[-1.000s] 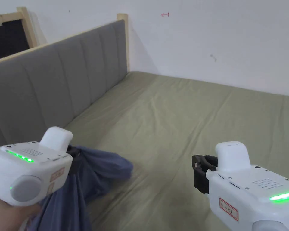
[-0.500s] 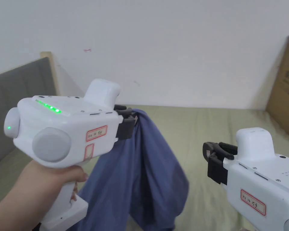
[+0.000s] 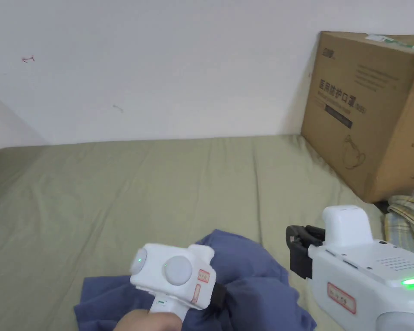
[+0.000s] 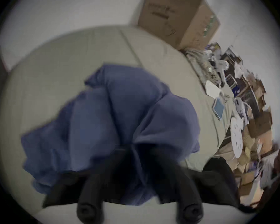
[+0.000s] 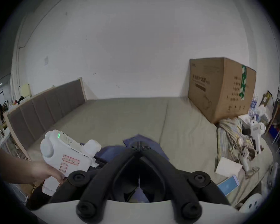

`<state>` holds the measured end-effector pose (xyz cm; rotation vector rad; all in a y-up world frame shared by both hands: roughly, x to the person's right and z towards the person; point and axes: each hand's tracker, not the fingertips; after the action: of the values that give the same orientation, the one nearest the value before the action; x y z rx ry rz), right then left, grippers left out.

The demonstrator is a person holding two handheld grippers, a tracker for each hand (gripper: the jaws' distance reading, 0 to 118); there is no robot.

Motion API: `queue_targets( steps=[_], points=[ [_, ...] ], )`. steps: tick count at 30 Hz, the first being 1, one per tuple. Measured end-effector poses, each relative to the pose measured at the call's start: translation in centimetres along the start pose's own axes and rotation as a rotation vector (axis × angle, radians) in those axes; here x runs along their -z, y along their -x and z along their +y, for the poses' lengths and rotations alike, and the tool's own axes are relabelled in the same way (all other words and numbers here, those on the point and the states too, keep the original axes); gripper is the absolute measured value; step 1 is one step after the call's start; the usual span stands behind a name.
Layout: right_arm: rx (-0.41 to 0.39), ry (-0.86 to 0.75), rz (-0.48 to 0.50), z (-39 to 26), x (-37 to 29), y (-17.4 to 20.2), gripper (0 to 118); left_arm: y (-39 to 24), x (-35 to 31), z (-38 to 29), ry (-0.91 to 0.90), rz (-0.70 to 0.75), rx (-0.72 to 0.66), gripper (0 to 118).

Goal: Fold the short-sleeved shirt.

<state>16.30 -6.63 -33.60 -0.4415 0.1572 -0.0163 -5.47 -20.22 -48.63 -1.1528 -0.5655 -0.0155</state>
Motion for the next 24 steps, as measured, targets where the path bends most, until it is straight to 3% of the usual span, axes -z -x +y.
queue_targets(
  steps=[1,2,3,6,10,12,13,15,17,20,22,24],
  points=[
    [0.009,0.015,0.001,-0.5,0.4,-0.3,0,0.5,0.4,-0.4,0.005,-0.004,-0.042,36],
    [0.019,0.028,0.003,-0.9,0.7,-0.5,0,0.9,0.1,-1.0,-0.003,-0.012,-0.070,80],
    [0.029,0.034,0.004,-1.2,0.8,-0.6,0,1.3,-0.4,-1.3,-0.028,-0.040,-0.085,96],
    [0.059,0.043,0.009,-1.4,1.1,-0.9,0,2.8,-4.0,-1.4,-0.127,-0.120,-0.144,98],
    [0.078,0.022,0.023,-0.9,0.8,-0.6,0,4.2,-14.0,-3.4,-0.510,-0.193,-0.176,100],
    [0.077,0.002,0.023,-0.7,0.5,-0.3,0,4.8,-18.5,-5.6,-0.637,-0.091,-0.206,95],
    [0.078,-0.005,0.024,-0.7,0.4,-0.2,0,5.0,-20.0,-6.8,-0.683,-0.016,-0.219,84],
    [0.084,-0.008,0.027,-0.7,0.5,0.1,0,5.5,-21.9,-8.8,-0.718,0.123,-0.198,0],
    [0.085,-0.001,0.041,-0.7,0.7,0.4,0,6.1,-22.5,-10.3,-0.731,0.300,-0.187,0],
    [0.058,0.011,0.044,-0.9,1.3,1.1,0,8.8,-22.1,-10.4,-0.657,0.230,-0.210,0],
    [0.053,0.018,0.048,-1.0,1.7,1.3,0,10.8,-21.2,-9.0,-0.538,0.287,-0.257,0],
    [0.062,0.030,0.058,-1.1,2.1,1.2,0,14.0,-18.9,-6.7,-0.398,0.224,-0.318,0]
  ],
)
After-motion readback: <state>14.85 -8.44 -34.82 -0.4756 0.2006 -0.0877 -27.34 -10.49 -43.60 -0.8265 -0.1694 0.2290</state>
